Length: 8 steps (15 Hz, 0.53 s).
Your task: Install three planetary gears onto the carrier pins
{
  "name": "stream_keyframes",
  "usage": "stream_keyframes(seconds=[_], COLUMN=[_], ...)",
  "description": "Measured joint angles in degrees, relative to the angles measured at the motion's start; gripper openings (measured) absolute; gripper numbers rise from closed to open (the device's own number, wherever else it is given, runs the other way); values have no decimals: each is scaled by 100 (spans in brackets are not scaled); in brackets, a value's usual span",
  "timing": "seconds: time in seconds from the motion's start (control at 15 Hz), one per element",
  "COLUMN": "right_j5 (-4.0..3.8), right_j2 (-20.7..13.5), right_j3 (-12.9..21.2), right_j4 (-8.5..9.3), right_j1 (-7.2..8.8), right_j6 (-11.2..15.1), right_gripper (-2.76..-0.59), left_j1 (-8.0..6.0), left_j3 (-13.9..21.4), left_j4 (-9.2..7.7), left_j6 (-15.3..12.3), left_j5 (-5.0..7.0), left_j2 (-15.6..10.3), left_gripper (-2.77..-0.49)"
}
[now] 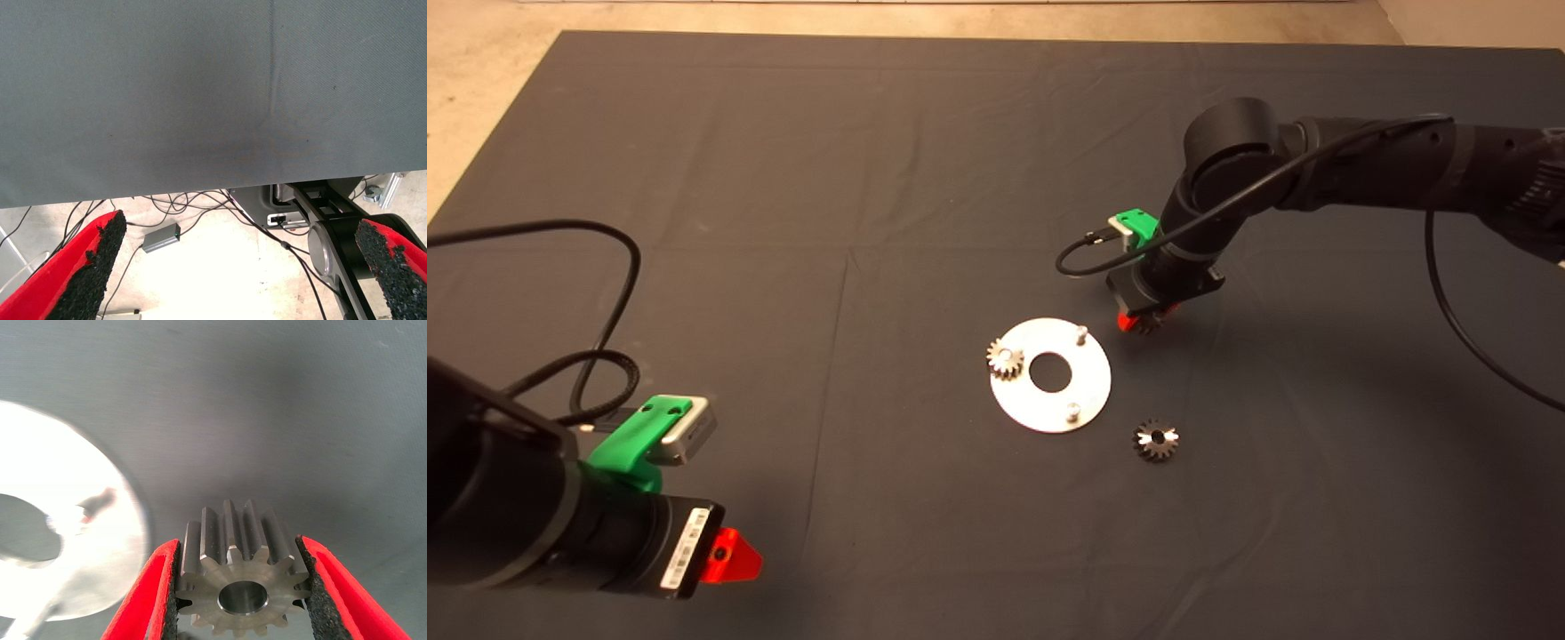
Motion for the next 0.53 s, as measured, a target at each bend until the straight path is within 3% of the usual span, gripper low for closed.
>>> stream_keyframes(seconds=[0.53], right_j5=[16], right_j2=[480], right_j3=[-61], right_j4=[72], right_j1=[59], right_j6=[11], right_gripper=[-228], left_j1=[0], left_j3=[0], left_j4=[-39], left_j6=[2], left_j5=[-2], left_j2=[1], left_gripper=[-78])
